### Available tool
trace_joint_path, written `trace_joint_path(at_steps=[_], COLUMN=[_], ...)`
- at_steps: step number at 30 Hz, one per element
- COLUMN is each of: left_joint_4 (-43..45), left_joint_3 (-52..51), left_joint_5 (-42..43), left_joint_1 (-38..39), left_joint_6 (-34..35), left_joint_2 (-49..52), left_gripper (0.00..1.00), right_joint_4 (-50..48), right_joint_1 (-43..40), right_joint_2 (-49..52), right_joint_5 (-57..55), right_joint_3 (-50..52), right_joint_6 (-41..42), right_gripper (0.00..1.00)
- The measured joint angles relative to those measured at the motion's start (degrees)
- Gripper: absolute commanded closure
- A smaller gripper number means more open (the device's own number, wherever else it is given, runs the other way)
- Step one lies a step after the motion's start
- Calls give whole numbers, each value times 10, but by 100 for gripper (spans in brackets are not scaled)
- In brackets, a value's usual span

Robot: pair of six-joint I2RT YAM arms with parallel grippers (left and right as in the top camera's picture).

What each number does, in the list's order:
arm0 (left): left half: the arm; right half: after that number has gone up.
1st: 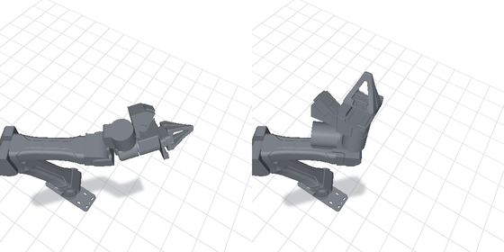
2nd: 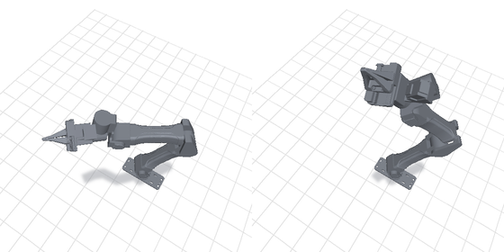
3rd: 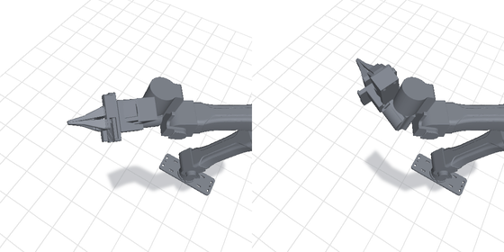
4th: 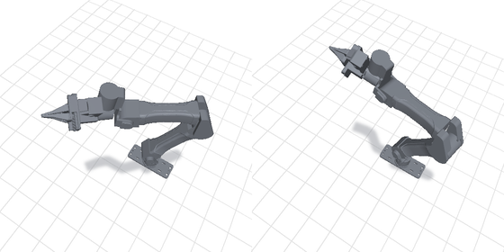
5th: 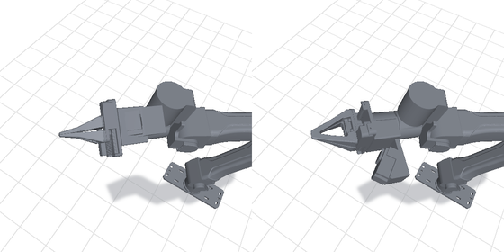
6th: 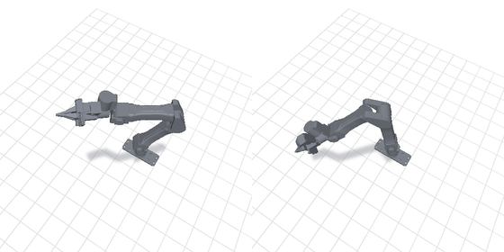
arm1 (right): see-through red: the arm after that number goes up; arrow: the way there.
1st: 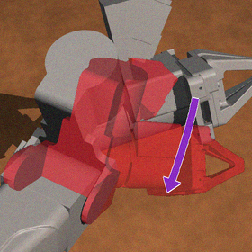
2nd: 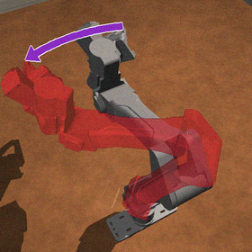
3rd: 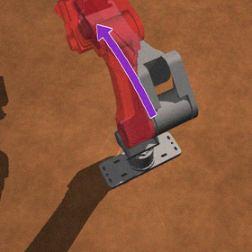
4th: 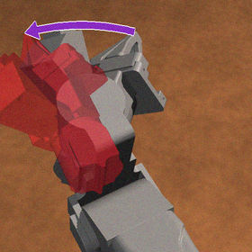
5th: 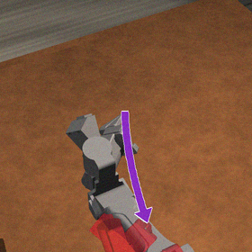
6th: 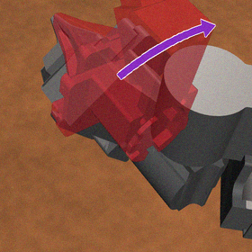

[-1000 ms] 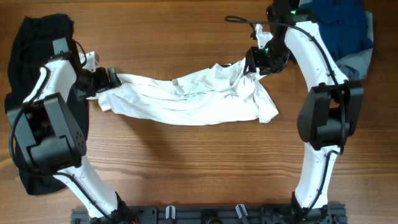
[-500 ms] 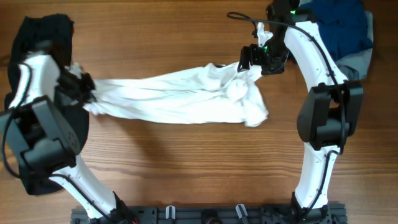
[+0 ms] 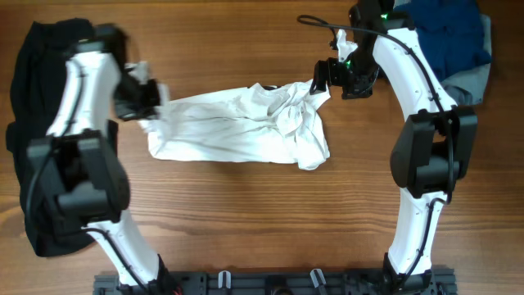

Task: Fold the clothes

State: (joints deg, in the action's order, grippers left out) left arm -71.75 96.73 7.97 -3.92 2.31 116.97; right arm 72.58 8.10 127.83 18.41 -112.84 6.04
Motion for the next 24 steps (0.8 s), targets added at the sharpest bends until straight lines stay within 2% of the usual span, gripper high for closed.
trace_joint_path(at_steps=[4,5,6,7,11,17,20,24], left_joint_4=[19,30,35,43,54,30,19,12], left_joint_3=[0,0,0,0,0,0,1,4], left_joint_5=[3,4,4,4,4,4,2,-34], left_joint_1=[102,123,136,150,187,188,173,116], left_joint_6=[21,31,36,41,54,56,55,55], left_joint_2=[0,0,0,0,0,0,-4,-62], left_gripper=[80,62,27,0,0,0,0,0], right_joint_4=[0,0,0,0,2,0,-46,-110], right_joint_1=[0,0,0,0,0,0,1,4], right_joint_2=[0,0,0,0,0,-1,-3,-3], right_joint_5=[0,0,0,0,0,0,1,16], right_joint_3=[0,0,0,0,0,9,62,148], right_joint_6=[0,0,0,0,0,-5,-7,-7], right_gripper=[11,10,11,11,10,9,4,3])
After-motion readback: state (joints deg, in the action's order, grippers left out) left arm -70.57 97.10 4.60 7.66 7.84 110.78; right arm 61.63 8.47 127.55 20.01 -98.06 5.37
